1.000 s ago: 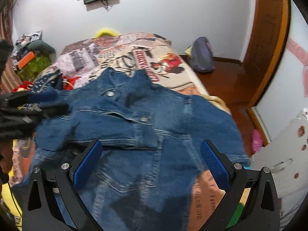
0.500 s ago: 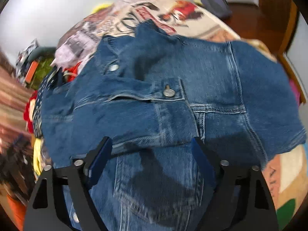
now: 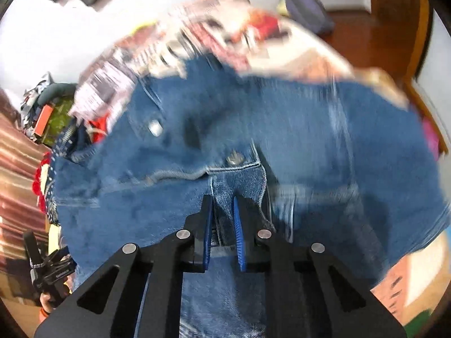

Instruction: Fold large clothes

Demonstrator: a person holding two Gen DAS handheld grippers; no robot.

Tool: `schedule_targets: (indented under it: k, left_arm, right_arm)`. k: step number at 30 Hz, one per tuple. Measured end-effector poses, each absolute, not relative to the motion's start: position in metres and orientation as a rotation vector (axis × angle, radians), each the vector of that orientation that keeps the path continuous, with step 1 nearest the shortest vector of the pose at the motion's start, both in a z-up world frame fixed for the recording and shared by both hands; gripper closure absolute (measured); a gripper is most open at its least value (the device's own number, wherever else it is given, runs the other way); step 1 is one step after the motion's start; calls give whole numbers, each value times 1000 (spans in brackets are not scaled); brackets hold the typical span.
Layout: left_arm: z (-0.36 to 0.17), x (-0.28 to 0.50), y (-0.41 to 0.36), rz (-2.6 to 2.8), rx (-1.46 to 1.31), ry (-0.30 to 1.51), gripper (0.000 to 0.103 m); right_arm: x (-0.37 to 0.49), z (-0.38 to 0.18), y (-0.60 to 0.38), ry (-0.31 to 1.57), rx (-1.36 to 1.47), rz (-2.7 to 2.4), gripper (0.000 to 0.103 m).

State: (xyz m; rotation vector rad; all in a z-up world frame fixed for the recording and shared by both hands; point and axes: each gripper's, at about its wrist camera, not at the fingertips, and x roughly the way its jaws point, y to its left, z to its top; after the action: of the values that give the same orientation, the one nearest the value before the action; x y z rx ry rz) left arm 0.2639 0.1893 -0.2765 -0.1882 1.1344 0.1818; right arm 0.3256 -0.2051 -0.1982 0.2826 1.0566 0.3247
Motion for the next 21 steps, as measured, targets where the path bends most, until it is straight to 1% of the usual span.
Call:
schedule_targets:
  k: [4, 7, 9, 11, 13, 17, 18, 21]
  left_arm:
    - [-259, 259, 196, 225, -240, 1069, 21]
    - [-242, 252, 191, 262, -217, 1009, 21]
    - [-232, 245, 183, 273, -189, 969, 21]
    - [-226, 242, 175, 281, -163, 947, 21]
    - [-232, 239, 174, 283, -142, 960, 21]
    - [-257, 244, 179, 291, -100, 1045, 21]
    - [-263, 242, 178, 304, -86, 1059, 21]
    - [-277, 238, 182, 285, -105, 1106, 21]
  right_arm:
    - [315, -144, -199, 907, 206, 361, 91]
    - [305, -121, -197, 818, 137, 348, 91]
    - [301, -119, -195, 796, 115, 330, 91]
    - [305, -131, -196, 813, 84, 299, 91]
    - [313, -153, -199, 863, 61, 267, 91]
    - [325, -211, -215, 1041, 76, 228, 91]
    - [327, -220, -217, 1072, 75, 210, 93]
    - [328, -248, -227, 1159, 40, 160, 93]
